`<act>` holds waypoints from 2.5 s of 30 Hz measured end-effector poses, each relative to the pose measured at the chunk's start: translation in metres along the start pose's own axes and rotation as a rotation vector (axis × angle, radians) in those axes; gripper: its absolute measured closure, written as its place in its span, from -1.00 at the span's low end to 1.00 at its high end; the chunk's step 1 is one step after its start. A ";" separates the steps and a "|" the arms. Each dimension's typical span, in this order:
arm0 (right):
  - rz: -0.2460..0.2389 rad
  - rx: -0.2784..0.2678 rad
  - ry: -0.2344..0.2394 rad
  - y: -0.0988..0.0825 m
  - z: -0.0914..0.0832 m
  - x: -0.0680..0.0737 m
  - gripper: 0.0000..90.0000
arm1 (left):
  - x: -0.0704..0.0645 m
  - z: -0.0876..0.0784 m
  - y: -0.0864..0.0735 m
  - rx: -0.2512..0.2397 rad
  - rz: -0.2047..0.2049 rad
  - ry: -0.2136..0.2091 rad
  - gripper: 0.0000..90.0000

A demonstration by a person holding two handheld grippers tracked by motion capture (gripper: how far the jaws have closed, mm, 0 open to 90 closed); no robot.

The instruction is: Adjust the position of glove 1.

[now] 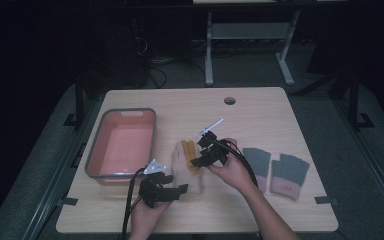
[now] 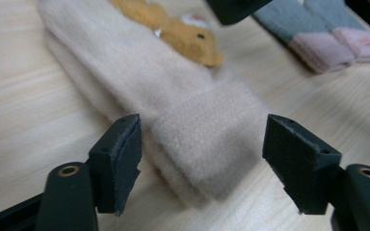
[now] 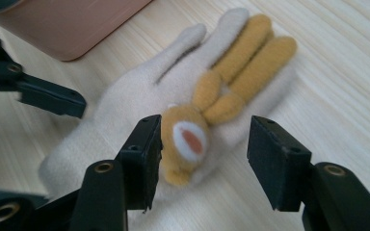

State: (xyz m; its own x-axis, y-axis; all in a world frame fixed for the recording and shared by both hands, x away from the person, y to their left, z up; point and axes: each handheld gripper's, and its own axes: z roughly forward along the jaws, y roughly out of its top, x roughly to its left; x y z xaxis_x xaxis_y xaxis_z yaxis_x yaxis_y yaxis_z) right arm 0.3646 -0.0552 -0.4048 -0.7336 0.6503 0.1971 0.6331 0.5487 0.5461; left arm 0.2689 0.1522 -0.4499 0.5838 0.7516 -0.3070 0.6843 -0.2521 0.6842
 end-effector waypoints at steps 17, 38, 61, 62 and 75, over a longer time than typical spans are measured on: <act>0.102 -0.043 0.012 -0.024 -0.019 -0.018 0.04 | 0.009 0.017 0.010 0.105 -0.046 -0.067 0.09; 0.284 -0.048 0.074 -0.059 -0.018 -0.032 -0.09 | -0.004 0.048 0.027 0.167 0.008 -0.215 0.12; 0.481 -0.088 0.186 -0.089 0.004 -0.038 0.11 | 0.001 0.047 0.029 0.189 -0.073 -0.206 0.01; 0.494 -0.095 0.194 -0.090 0.004 -0.038 0.13 | 0.000 0.047 0.029 0.188 -0.074 -0.203 0.01; 0.515 -0.125 0.187 -0.091 0.011 -0.030 0.43 | 0.001 0.051 0.031 0.197 -0.088 -0.222 0.18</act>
State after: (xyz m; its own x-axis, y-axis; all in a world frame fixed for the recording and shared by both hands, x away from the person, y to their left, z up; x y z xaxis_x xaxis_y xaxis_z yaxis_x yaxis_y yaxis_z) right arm 0.3319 -0.1190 -0.4693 -0.3763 0.7073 0.5985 0.8953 0.1114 0.4314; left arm 0.3131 0.1140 -0.4630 0.5848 0.6295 -0.5116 0.7954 -0.3212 0.5139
